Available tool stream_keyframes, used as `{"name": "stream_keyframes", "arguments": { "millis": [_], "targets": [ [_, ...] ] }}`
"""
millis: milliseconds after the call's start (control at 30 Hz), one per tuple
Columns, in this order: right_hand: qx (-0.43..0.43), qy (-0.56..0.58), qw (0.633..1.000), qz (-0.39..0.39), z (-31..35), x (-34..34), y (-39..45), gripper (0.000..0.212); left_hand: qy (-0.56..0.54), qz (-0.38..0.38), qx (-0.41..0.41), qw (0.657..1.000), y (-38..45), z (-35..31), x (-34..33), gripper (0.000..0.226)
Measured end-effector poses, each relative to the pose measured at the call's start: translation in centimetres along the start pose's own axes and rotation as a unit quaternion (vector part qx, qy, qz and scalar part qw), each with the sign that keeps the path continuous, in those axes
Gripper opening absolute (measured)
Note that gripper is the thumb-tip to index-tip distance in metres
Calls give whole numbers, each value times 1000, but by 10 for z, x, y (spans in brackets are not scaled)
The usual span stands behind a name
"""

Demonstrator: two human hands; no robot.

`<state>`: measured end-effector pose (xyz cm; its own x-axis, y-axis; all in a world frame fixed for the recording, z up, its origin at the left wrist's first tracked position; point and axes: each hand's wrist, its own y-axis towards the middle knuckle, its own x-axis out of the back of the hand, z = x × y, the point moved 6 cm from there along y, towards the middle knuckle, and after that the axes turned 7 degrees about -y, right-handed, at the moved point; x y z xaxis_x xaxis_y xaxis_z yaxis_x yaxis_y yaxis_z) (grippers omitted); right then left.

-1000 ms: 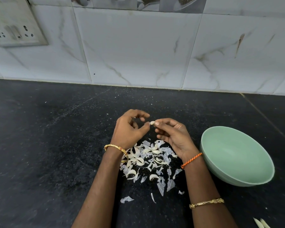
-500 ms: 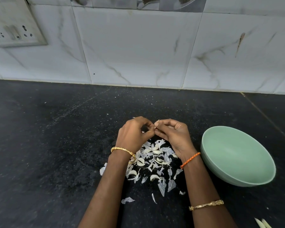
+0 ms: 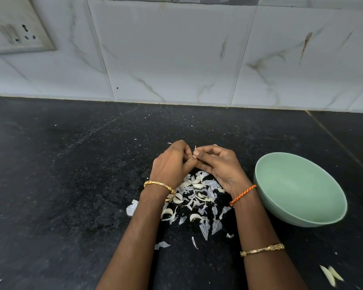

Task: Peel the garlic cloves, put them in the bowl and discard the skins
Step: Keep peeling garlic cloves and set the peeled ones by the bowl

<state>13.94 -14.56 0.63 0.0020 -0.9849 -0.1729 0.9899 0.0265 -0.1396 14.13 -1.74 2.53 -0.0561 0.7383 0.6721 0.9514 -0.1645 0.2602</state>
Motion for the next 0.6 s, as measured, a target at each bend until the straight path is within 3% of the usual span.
{"name": "stream_keyframes", "arguments": {
  "millis": [333,600],
  "targets": [
    [-37,8,998,60,-1,0,-3,8,-12,-45,-2,999,2,5,6,12],
    [-46,5,996,82,5,-7,-6,13,-36,-148,50,987,-1,21,25,14]
  ]
}}
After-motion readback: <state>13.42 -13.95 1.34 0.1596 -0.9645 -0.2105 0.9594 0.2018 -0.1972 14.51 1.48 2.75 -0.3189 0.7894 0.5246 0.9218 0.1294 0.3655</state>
